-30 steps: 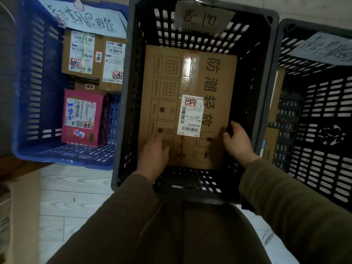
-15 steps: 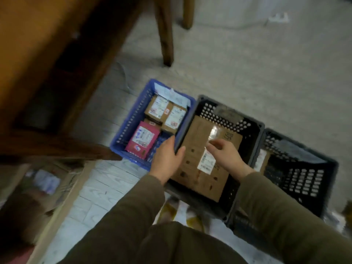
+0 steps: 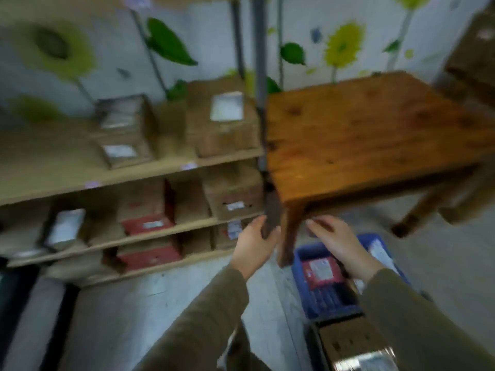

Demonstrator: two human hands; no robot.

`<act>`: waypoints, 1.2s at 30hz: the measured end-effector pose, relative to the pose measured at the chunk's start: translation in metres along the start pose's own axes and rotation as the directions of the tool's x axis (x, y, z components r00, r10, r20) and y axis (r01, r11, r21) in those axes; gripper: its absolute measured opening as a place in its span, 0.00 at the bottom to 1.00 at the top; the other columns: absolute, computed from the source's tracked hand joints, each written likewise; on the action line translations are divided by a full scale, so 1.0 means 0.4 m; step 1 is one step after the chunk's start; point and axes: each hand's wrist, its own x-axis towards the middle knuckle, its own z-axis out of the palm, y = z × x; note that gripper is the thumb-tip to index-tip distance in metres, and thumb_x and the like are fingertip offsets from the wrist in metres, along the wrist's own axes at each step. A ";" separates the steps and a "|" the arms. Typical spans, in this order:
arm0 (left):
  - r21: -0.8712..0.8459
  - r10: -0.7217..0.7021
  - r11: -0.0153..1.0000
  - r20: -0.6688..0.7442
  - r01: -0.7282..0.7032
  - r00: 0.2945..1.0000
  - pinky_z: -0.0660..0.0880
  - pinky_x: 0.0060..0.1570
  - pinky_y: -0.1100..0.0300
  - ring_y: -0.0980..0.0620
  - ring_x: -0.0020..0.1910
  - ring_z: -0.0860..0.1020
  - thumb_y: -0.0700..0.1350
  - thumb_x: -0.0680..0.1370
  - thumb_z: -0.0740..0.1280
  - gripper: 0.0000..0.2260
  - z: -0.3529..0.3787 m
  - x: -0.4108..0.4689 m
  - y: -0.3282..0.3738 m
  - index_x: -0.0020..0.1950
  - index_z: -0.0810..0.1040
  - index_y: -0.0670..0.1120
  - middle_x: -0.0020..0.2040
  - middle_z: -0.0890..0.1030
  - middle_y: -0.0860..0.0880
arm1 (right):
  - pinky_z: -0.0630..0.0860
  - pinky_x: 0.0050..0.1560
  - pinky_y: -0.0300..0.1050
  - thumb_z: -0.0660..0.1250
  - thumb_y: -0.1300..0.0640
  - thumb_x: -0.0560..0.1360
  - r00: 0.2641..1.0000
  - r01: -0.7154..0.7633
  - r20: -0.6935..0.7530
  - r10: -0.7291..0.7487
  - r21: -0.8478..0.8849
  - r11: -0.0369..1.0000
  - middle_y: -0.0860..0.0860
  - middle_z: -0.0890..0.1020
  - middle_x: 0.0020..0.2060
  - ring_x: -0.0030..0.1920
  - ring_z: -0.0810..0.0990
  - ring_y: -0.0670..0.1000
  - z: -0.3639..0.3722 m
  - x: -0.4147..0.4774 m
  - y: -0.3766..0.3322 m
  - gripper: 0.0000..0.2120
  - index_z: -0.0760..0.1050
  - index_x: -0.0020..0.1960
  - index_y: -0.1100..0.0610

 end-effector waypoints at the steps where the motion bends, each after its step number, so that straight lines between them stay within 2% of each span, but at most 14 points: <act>1: -0.019 -0.015 1.000 -0.063 0.014 0.998 0.67 0.50 0.70 0.58 0.56 0.74 0.49 0.78 0.63 0.17 -0.071 -0.023 -0.024 0.66 0.72 0.46 0.60 0.76 0.54 | 0.71 0.52 0.44 0.65 0.53 0.76 0.998 0.040 0.043 -0.040 -0.004 0.999 0.54 0.81 0.49 0.54 0.78 0.53 0.045 0.000 -0.060 0.11 0.78 0.54 0.58; 4: -0.099 -0.107 0.991 -0.215 0.087 0.971 0.71 0.52 0.65 0.51 0.60 0.76 0.51 0.78 0.64 0.20 -0.273 -0.098 -0.124 0.68 0.70 0.45 0.62 0.77 0.49 | 0.69 0.43 0.36 0.65 0.52 0.76 0.969 0.185 0.170 -0.179 -0.019 0.983 0.50 0.80 0.46 0.48 0.76 0.47 0.210 -0.005 -0.231 0.11 0.78 0.53 0.58; 8: -0.164 -0.216 0.972 -0.352 0.168 0.911 0.72 0.56 0.64 0.52 0.60 0.76 0.52 0.77 0.65 0.22 -0.519 -0.200 -0.302 0.68 0.71 0.44 0.61 0.78 0.50 | 0.72 0.46 0.36 0.65 0.53 0.76 0.911 0.281 0.310 -0.274 0.021 0.959 0.52 0.81 0.47 0.50 0.78 0.49 0.495 -0.040 -0.417 0.13 0.78 0.55 0.61; 11: -0.182 -0.259 0.963 -0.419 0.199 0.871 0.70 0.36 0.77 0.62 0.40 0.77 0.49 0.77 0.65 0.12 -0.680 -0.275 -0.439 0.57 0.76 0.44 0.44 0.80 0.55 | 0.72 0.43 0.33 0.65 0.51 0.76 0.866 0.322 0.398 -0.301 0.014 0.947 0.50 0.81 0.45 0.48 0.78 0.47 0.718 -0.081 -0.506 0.12 0.77 0.54 0.58; 13: -0.169 -0.293 0.956 -0.459 0.241 0.839 0.67 0.30 0.77 0.62 0.34 0.73 0.48 0.77 0.64 0.06 -0.769 -0.313 -0.524 0.49 0.76 0.46 0.38 0.77 0.56 | 0.73 0.46 0.37 0.66 0.52 0.76 0.848 0.327 0.434 -0.304 0.023 0.945 0.50 0.82 0.44 0.47 0.79 0.47 0.842 -0.108 -0.549 0.12 0.77 0.54 0.59; 15: -0.163 -0.319 0.948 -0.482 0.274 0.816 0.69 0.33 0.75 0.58 0.37 0.76 0.49 0.77 0.64 0.08 -0.840 -0.339 -0.598 0.50 0.77 0.45 0.42 0.80 0.52 | 0.74 0.51 0.42 0.66 0.52 0.75 0.836 0.317 0.467 -0.290 0.020 0.948 0.53 0.83 0.46 0.49 0.80 0.50 0.942 -0.125 -0.581 0.13 0.78 0.54 0.60; 17: -0.176 -0.351 0.937 -0.468 0.303 0.811 0.73 0.41 0.65 0.53 0.43 0.78 0.47 0.77 0.63 0.07 -0.891 -0.350 -0.659 0.51 0.77 0.47 0.47 0.81 0.50 | 0.74 0.52 0.43 0.66 0.52 0.75 0.822 0.299 0.503 -0.267 0.018 0.954 0.54 0.82 0.47 0.50 0.80 0.51 1.023 -0.135 -0.599 0.13 0.77 0.54 0.60; 19: -0.191 -0.389 0.921 -0.446 0.339 0.806 0.73 0.42 0.62 0.52 0.44 0.77 0.46 0.78 0.62 0.06 -0.931 -0.350 -0.704 0.51 0.76 0.46 0.46 0.79 0.50 | 0.74 0.55 0.44 0.66 0.51 0.75 0.814 0.298 0.526 -0.248 -0.010 0.955 0.54 0.82 0.49 0.51 0.80 0.51 1.088 -0.130 -0.609 0.15 0.77 0.56 0.60; 22: -0.195 -0.421 0.907 -0.435 0.373 0.796 0.73 0.45 0.58 0.50 0.47 0.77 0.46 0.78 0.61 0.09 -0.986 -0.327 -0.769 0.53 0.76 0.43 0.47 0.78 0.49 | 0.72 0.49 0.39 0.65 0.51 0.76 0.802 0.305 0.555 -0.222 -0.060 0.950 0.54 0.82 0.49 0.52 0.80 0.51 1.179 -0.093 -0.622 0.15 0.76 0.58 0.60; 24: -0.206 -0.455 0.891 -0.429 0.406 0.781 0.70 0.44 0.61 0.52 0.46 0.75 0.46 0.78 0.61 0.05 -1.023 -0.303 -0.822 0.49 0.74 0.47 0.43 0.75 0.53 | 0.72 0.46 0.37 0.65 0.51 0.76 0.802 0.283 0.566 -0.190 -0.081 0.956 0.54 0.82 0.48 0.51 0.80 0.51 1.249 -0.058 -0.632 0.15 0.75 0.57 0.59; 27: -0.230 -0.513 0.858 -0.441 0.459 0.737 0.69 0.41 0.65 0.53 0.44 0.74 0.47 0.78 0.62 0.03 -1.092 -0.260 -0.913 0.45 0.70 0.51 0.42 0.75 0.53 | 0.75 0.53 0.44 0.65 0.52 0.76 0.792 0.253 0.589 -0.159 -0.079 0.964 0.55 0.81 0.50 0.53 0.80 0.53 1.378 0.002 -0.664 0.15 0.75 0.57 0.60; 30: -0.260 -0.568 0.822 -0.444 0.507 0.694 0.70 0.47 0.62 0.50 0.50 0.77 0.48 0.78 0.63 0.09 -1.172 -0.214 -1.011 0.54 0.75 0.45 0.50 0.78 0.49 | 0.74 0.53 0.44 0.65 0.54 0.76 0.785 0.231 0.605 -0.131 -0.090 0.969 0.56 0.81 0.50 0.53 0.80 0.54 1.529 0.056 -0.704 0.13 0.75 0.57 0.61; 33: -0.291 -0.619 0.783 -0.443 0.549 0.648 0.69 0.49 0.64 0.50 0.56 0.76 0.49 0.78 0.63 0.17 -1.251 -0.186 -1.098 0.64 0.73 0.44 0.58 0.78 0.47 | 0.74 0.55 0.46 0.65 0.57 0.76 0.779 0.210 0.622 -0.084 -0.131 0.969 0.59 0.80 0.52 0.54 0.79 0.56 1.671 0.086 -0.739 0.14 0.75 0.58 0.64; 36: -0.274 -0.634 0.767 -0.460 0.580 0.621 0.70 0.51 0.61 0.46 0.57 0.77 0.49 0.78 0.63 0.17 -1.329 -0.163 -1.184 0.63 0.74 0.42 0.58 0.78 0.44 | 0.74 0.59 0.51 0.65 0.58 0.76 0.782 0.164 0.624 -0.010 -0.189 0.968 0.59 0.79 0.55 0.56 0.79 0.58 1.790 0.107 -0.753 0.14 0.74 0.59 0.64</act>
